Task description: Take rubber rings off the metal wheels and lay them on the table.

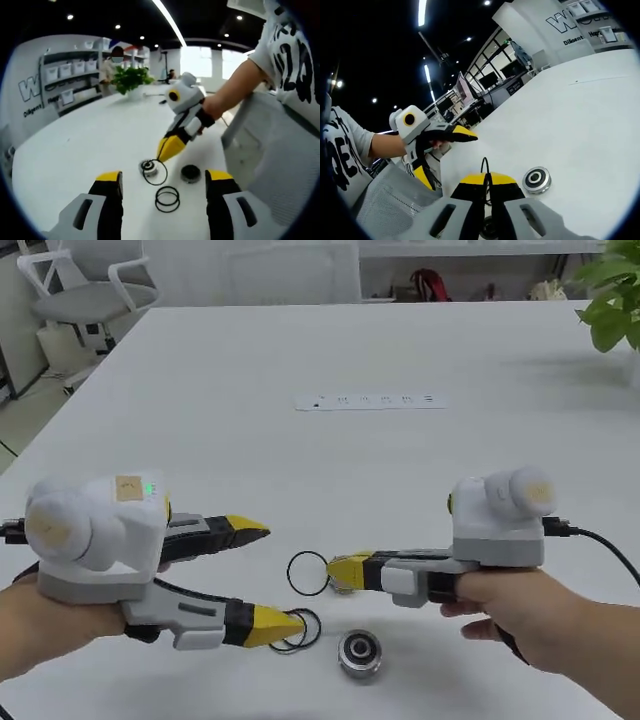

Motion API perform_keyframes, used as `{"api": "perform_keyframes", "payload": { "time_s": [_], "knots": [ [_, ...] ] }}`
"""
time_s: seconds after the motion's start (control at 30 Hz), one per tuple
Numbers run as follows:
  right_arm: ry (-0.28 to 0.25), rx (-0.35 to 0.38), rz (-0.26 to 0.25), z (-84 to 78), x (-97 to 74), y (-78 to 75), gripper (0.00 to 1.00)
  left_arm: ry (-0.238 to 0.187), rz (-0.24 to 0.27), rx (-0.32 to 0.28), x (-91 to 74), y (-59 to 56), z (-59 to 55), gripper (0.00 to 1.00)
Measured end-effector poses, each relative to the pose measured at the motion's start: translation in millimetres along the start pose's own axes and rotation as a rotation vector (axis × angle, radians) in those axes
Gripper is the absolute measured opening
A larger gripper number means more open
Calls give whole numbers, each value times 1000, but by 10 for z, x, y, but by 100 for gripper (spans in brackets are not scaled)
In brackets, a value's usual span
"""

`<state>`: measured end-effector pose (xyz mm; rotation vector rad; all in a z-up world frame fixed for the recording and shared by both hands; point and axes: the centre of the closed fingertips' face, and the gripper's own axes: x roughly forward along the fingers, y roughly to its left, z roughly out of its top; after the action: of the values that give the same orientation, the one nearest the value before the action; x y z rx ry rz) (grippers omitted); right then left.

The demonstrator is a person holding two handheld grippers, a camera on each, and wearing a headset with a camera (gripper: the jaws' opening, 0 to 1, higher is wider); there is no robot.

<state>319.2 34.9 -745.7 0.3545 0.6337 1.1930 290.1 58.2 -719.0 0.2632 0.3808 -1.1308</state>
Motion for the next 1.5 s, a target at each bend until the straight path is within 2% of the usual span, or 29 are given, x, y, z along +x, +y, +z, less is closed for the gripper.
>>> {"api": "perform_keyframes", "payload": {
  "time_s": [0.3,0.5,0.97,1.2,1.3,1.5],
  "knots": [
    [74,-3,27,-195,114,88,0,9,25,-17,-126,10,-85,73],
    [122,1,13,-333,194,101,0,11,40,-28,-175,22,-127,73],
    [177,-1,-24,-466,262,35,0,39,57,-33,-242,21,-246,73],
    [200,-58,-52,-494,256,-2,0,41,58,-36,-246,21,-259,73],
    [208,-75,-55,-501,255,1,5,40,60,-38,-248,26,-259,73],
    [227,-171,-58,-521,240,30,14,45,57,-43,-245,16,-282,72]
  ]
}}
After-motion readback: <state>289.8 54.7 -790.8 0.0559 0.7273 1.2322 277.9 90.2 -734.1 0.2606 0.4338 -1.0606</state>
